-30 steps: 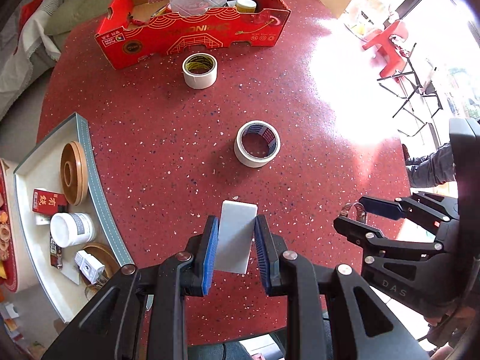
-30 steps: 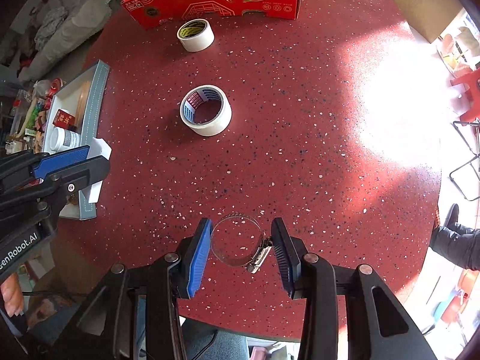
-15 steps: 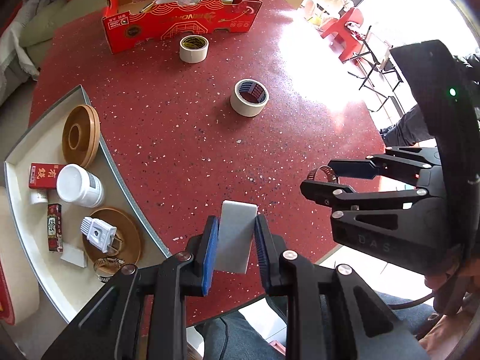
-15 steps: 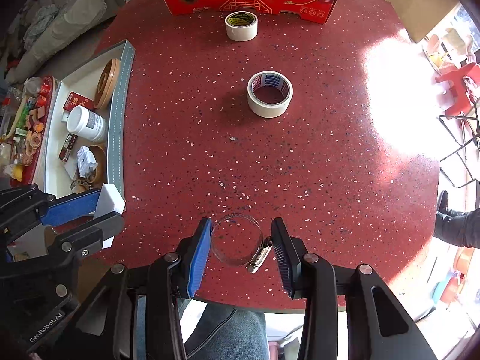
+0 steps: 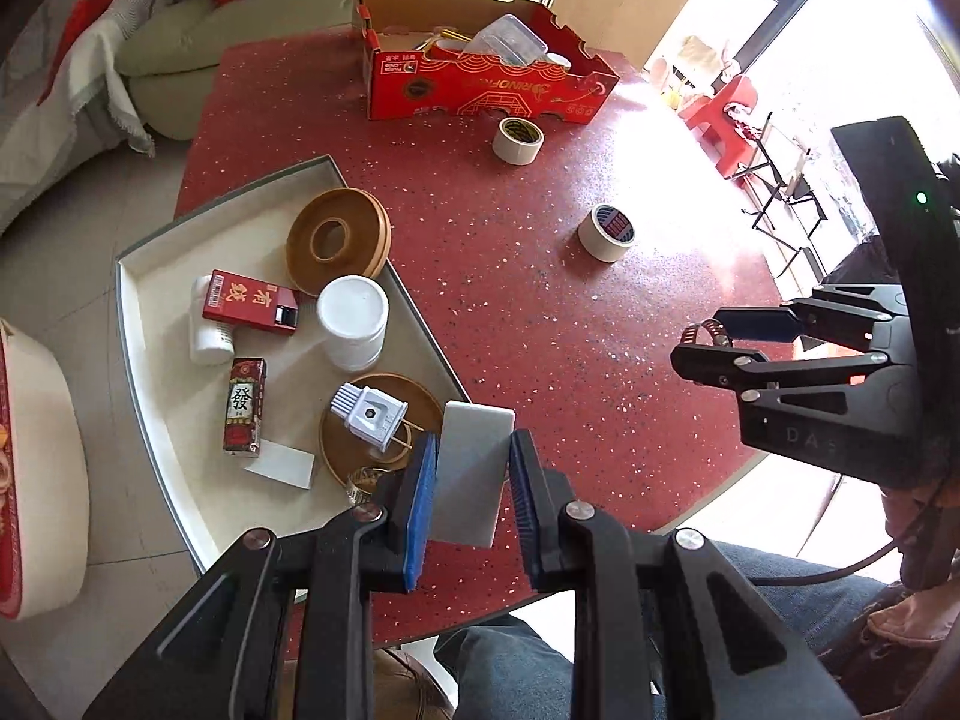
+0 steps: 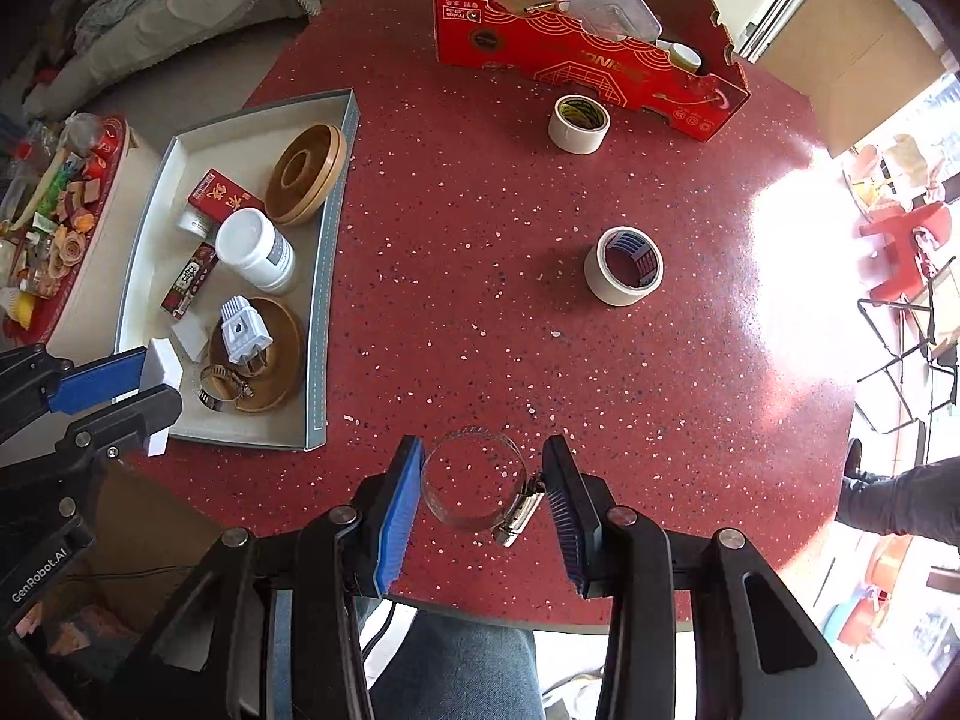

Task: Organize rigid objects
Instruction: 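Carry the white block and hose clamp over the white tray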

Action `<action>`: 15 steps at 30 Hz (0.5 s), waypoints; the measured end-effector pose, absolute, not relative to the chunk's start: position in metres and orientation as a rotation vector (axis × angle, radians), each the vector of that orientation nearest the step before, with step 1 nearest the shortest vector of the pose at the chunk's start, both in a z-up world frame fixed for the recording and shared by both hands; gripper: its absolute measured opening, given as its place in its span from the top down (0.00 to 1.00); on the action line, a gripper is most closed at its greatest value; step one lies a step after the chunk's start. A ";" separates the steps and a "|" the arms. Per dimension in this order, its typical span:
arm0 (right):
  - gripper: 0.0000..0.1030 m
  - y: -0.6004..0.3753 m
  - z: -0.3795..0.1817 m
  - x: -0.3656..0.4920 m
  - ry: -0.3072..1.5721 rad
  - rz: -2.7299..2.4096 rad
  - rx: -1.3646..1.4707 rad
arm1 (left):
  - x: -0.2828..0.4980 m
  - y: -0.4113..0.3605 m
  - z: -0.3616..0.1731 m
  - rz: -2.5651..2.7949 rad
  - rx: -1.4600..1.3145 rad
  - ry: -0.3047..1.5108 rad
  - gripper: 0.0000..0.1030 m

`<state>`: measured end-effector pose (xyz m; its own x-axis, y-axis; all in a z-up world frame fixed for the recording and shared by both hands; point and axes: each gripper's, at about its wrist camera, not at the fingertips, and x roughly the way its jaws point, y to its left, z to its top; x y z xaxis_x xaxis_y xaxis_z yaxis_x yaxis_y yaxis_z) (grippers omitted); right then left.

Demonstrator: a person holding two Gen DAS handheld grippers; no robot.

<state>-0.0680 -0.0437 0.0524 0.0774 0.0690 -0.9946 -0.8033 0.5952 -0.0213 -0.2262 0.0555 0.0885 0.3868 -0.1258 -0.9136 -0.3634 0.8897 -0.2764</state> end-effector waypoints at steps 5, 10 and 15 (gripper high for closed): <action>0.59 -0.030 0.058 -0.077 1.306 0.758 -0.743 | -0.241 0.073 0.082 0.233 -0.507 1.158 0.74; 0.59 -0.015 0.063 -0.088 1.266 0.794 -0.800 | -0.253 0.087 0.077 0.293 -0.549 1.135 0.74; 0.59 0.003 0.068 -0.097 1.235 0.834 -0.836 | -0.263 0.098 0.074 0.340 -0.583 1.119 0.74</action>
<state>-0.0972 0.0033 0.0682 0.1351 0.0816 -0.9875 -0.8857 0.4566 -0.0834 -0.2631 0.0980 0.0744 0.4083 -0.0312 -0.9123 -0.5331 0.8031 -0.2661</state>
